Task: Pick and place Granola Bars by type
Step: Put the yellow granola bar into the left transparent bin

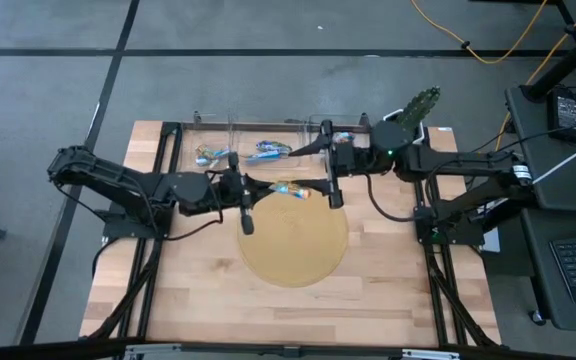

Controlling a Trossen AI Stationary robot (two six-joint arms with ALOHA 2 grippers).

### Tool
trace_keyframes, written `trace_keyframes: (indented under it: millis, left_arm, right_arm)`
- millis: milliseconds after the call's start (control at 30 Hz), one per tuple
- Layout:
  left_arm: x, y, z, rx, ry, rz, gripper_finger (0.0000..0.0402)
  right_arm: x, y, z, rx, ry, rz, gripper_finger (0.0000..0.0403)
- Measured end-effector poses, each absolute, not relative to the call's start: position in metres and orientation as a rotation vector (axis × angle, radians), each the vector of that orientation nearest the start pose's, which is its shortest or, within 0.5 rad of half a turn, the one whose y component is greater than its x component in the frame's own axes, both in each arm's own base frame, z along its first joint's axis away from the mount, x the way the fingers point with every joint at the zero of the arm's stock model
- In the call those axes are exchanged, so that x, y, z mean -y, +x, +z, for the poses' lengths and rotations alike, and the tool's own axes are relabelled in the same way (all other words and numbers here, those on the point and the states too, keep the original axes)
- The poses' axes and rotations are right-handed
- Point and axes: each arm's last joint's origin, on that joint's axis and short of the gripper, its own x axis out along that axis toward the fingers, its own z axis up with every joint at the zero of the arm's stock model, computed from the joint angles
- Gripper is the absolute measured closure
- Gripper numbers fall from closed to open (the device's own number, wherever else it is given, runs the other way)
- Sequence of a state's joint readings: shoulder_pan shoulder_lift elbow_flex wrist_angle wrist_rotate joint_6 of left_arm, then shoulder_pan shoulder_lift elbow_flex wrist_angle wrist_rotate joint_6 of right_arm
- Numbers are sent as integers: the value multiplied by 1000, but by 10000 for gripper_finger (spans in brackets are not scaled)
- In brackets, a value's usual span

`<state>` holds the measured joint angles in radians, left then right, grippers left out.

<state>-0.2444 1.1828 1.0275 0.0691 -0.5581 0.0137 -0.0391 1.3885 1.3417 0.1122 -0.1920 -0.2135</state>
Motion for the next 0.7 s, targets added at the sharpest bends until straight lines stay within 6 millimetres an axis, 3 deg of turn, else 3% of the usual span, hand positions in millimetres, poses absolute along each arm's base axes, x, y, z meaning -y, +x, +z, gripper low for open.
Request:
trace_keyframes:
  millis: [300,500,700]
  left_arm:
    - [45,259,363,-78,80,321,396]
    - [45,259,362,-96,108,301,396]
    - [41,259,361,-100,108,319,396]
  right_arm:
    - [19,303,409,-118,-250,117,145]
    - [25,279,415,-184,-241,100,135]
    - [20,268,413,-239,-199,201,130]
